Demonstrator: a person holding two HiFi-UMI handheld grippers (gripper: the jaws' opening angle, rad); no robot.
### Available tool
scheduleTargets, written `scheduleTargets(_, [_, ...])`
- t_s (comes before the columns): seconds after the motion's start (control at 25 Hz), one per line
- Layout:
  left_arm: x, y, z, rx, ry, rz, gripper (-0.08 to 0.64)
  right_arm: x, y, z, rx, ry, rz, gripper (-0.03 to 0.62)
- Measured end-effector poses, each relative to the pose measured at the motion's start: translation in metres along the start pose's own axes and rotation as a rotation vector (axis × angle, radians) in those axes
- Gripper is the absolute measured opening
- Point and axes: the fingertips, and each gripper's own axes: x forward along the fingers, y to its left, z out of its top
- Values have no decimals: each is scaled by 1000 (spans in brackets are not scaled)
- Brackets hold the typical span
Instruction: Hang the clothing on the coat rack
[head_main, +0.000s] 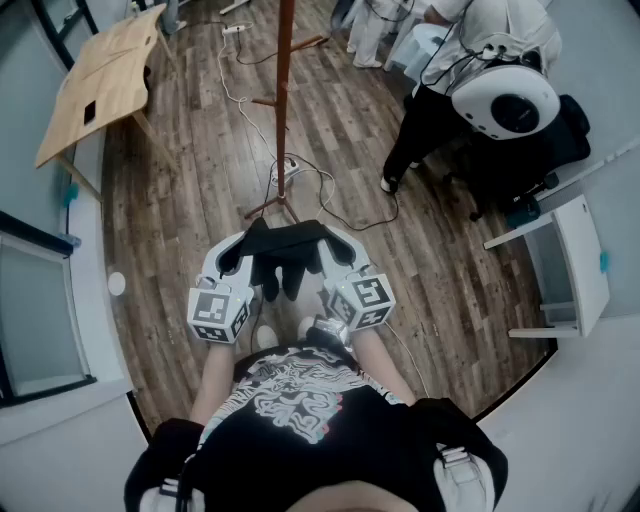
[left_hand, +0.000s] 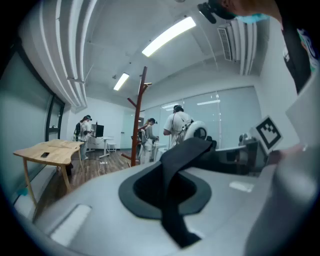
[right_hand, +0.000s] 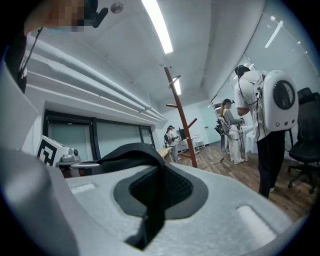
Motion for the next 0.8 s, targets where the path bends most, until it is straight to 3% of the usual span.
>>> scheduleTargets(0.24, [-1,2,-6,-16,15,-10,3,2,0,1,14,4,-17,17])
scheduleTargets(0.8, [16,0,0,26,13,-28,3,2,-15,0,65,-12,-27,17])
